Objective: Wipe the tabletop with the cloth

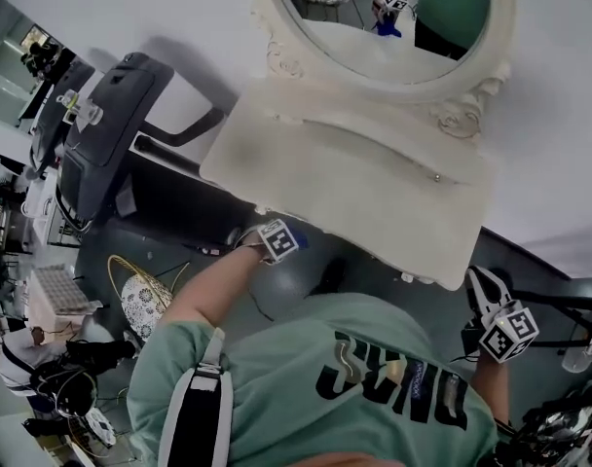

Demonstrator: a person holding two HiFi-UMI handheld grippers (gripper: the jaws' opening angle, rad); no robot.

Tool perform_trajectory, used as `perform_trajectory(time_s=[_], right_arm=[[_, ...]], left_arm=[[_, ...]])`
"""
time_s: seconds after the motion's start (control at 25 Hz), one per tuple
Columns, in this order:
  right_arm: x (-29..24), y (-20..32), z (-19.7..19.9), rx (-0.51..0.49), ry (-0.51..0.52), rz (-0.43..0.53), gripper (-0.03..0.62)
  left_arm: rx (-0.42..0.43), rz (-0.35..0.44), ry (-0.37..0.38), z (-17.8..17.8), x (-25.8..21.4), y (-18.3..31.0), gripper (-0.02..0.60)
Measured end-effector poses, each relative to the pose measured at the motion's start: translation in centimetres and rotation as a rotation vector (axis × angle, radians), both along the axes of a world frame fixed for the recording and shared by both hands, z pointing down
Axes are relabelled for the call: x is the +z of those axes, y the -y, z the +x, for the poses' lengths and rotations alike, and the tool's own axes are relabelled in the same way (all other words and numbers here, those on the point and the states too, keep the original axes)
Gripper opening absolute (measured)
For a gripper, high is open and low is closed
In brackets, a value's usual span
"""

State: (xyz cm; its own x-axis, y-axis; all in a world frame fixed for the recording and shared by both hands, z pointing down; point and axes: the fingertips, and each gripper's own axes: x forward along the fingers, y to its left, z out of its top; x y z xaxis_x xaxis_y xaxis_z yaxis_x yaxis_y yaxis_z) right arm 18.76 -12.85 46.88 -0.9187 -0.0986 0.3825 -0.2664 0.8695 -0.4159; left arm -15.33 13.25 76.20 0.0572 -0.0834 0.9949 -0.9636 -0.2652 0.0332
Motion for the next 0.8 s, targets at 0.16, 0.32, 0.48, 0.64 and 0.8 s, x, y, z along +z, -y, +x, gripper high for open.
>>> perform_trajectory(time_s=[0.16,0.32,0.48,0.64,0.8], right_arm=[[0.1,0.3,-2.5,0.003,-0.029,0.014,0.012],[0.4,-0.5,-6.1,0.023,-0.068,0.023,0.012],[0.3,-0.5,-9.1,0.062,-0.126,0.036,0.012],[0.4,-0.5,-10.8,0.093,-0.157,0.041,0.012],[0.9,-0.4,-11.7,0.089,-0.180,0.032,0.012]], left_arm=[[-0.028,0.228,0.063,-5.6,-5.1,12.3,0.101],[-0.039,0.348,0.148,-12.7,-6.0,23.4,0.101],[-0.033,0.378,0.190,-16.1,-3.7,29.3,0.101],[-0.003,0.354,0.181,-17.2,-1.1,30.8,0.101],[0.052,0.319,0.147,-16.4,-0.9,30.2,0.101]])
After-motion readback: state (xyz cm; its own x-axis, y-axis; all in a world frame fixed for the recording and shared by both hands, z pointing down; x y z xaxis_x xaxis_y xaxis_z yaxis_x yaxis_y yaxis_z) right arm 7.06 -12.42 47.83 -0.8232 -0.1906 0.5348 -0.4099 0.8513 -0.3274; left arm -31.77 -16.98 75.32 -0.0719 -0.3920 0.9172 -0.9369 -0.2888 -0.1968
